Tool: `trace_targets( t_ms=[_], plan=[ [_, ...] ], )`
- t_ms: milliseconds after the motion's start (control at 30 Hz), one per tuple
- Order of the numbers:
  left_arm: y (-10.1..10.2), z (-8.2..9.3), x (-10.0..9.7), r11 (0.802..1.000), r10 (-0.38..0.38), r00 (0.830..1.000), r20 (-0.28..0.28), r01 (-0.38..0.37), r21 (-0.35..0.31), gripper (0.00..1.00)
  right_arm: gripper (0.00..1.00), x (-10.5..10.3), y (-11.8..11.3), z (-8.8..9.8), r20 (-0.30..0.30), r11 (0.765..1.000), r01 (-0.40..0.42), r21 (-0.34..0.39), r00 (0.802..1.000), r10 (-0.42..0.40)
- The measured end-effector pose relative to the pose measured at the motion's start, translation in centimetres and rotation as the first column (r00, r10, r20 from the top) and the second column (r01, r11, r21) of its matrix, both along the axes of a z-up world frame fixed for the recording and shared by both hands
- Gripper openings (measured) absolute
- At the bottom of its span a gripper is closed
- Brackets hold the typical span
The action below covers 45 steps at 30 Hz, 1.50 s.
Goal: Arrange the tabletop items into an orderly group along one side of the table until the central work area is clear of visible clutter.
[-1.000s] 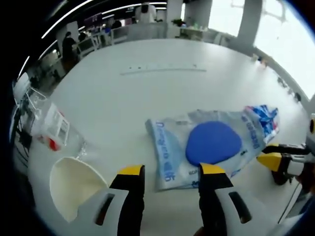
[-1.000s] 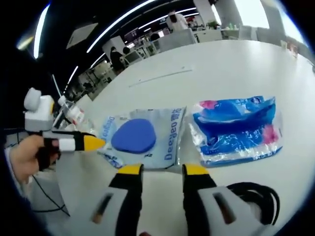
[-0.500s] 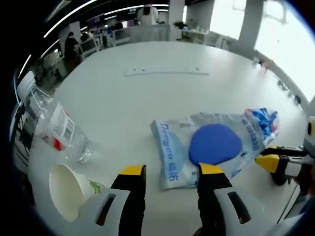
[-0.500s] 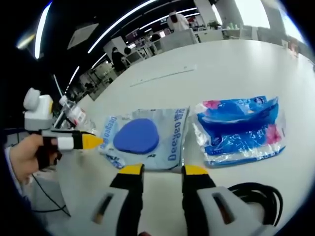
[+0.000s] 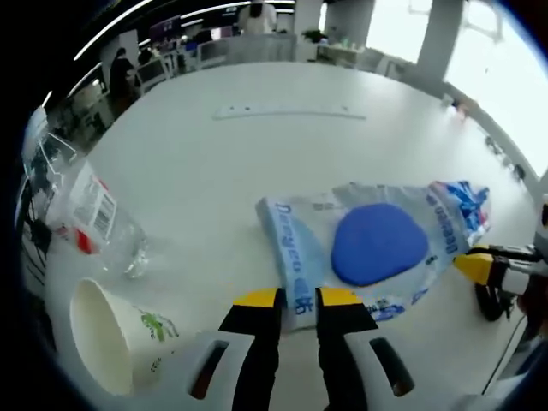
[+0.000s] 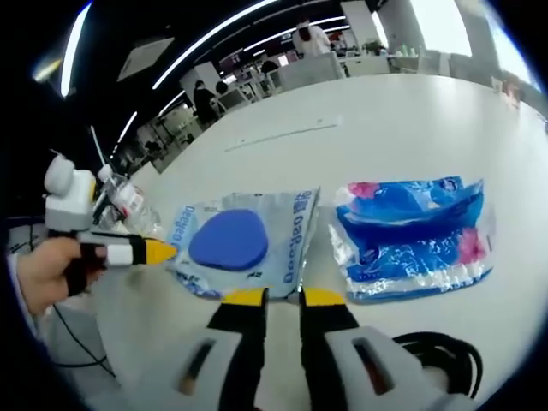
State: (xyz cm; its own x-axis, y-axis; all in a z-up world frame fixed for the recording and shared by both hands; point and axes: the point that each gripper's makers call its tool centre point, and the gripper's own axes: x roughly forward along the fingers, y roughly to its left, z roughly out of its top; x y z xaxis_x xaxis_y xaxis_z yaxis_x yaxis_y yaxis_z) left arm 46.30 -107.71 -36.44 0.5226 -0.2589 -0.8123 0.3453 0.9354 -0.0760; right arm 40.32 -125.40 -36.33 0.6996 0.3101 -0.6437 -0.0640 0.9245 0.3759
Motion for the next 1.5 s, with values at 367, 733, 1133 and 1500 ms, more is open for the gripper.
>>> trace_targets(
  t_ms=[367, 733, 1133, 1500],
  plan=[
    [0.1, 1.3, 1.5, 1.000, -0.021, 0.996, 0.089, 0.018, 0.024, 0.00, 0.00, 0.9, 0.5, 1.1, 0.077, 0.998, -0.046, -0.048, 0.996, 0.050],
    [-0.2, 2.2, 2.8, 1.000, -0.020, 0.989, 0.145, 0.018, 0.011, 0.00, 0.00, 1.8, 0.0, 1.5, 0.105, 0.996, -0.041, -0.076, 0.993, 0.049],
    [-0.3, 0.6, 2.6, 1.000, -0.014, 0.995, 0.102, 0.014, -0.005, 0.00, 0.00, 1.3, -0.2, -0.1, 0.041, 0.998, -0.016, -0.060, 0.999, 0.019],
    [0.3, 0.8, 2.3, 0.999, 0.029, 0.997, 0.075, -0.026, -0.036, 0.13, 0.05, 1.1, -0.1, -0.2, 0.001, 1.000, -0.023, -0.004, 1.000, 0.023]
  ],
)
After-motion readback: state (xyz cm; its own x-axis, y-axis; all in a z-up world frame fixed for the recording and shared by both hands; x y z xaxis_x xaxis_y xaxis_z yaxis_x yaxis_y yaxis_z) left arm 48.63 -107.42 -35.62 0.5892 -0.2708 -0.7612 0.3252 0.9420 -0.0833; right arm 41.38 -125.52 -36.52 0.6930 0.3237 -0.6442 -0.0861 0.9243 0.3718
